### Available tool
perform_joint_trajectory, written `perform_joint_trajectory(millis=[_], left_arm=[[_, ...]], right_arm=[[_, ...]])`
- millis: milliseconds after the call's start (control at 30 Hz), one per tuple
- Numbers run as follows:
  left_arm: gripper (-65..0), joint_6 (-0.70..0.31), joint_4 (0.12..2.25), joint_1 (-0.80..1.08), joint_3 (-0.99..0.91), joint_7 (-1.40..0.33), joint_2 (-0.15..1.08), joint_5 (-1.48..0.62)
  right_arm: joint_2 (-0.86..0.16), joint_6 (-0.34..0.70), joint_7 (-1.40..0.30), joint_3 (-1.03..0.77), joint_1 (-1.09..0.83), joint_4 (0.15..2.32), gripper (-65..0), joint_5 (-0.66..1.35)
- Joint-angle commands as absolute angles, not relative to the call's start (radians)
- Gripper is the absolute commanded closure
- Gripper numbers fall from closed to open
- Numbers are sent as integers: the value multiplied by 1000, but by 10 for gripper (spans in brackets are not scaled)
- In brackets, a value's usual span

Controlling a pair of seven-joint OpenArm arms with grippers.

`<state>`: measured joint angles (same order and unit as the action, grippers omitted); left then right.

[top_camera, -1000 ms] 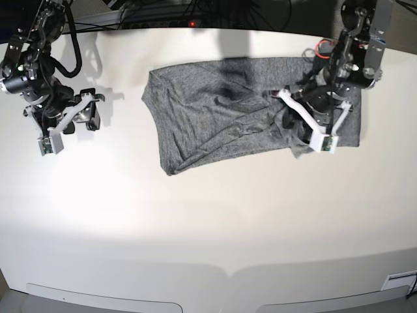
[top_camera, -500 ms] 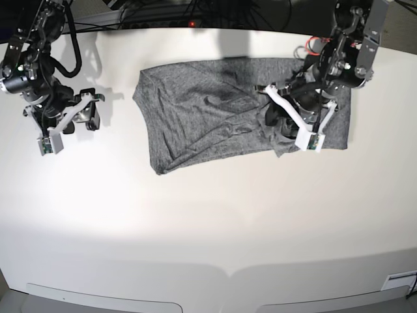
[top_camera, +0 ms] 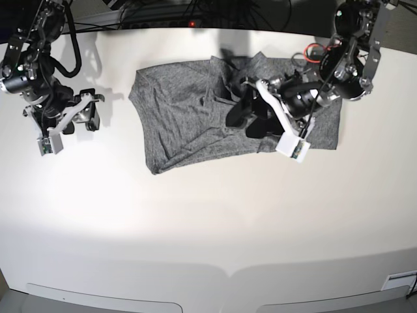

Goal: Fold the T-shirt properly
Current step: 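Press and tuck the folded layer with the left gripper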

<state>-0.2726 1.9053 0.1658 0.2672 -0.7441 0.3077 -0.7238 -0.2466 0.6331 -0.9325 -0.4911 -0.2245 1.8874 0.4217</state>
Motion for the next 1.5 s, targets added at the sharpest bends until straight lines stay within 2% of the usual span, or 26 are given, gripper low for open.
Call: perform_joint_trajectory(millis=[0, 133, 333, 567, 733, 833, 1100, 1367, 1467], left_arm=[[-300, -281, 1926, 154, 263, -733, 315, -711], [-300, -275, 1926, 155, 263, -748, 357, -619], [-300, -152, 1924, 169, 264, -731, 377, -522], [-300, -108, 1834, 168, 264, -731, 371, -486], [-300, -134, 1691, 162, 264, -731, 311, -487], [-299, -195, 1684, 163, 264, -731, 277, -498], [-298, -273, 1684, 136, 264, -732, 146, -487], [-298, -281, 1668, 64, 264, -684, -4, -247], [-298, -280, 1622, 20, 263, -672, -25, -227]], right_arm=[[-260, 639, -909, -496, -216, 1907, -364, 431], [-260, 640, -909, -496, -216, 1907, -364, 432], [-260, 639, -909, -496, -216, 1907, -364, 432], [-260, 639, -914, -496, -216, 1907, -364, 431], [-260, 639, -913, -496, -216, 1907, -364, 432], [-260, 640, -913, -496, -216, 1907, -364, 431], [-260, 640, -913, -496, -216, 1907, -364, 431], [-260, 639, -914, -496, -216, 1907, -364, 431], [-260, 639, -917, -496, -216, 1907, -364, 431]])
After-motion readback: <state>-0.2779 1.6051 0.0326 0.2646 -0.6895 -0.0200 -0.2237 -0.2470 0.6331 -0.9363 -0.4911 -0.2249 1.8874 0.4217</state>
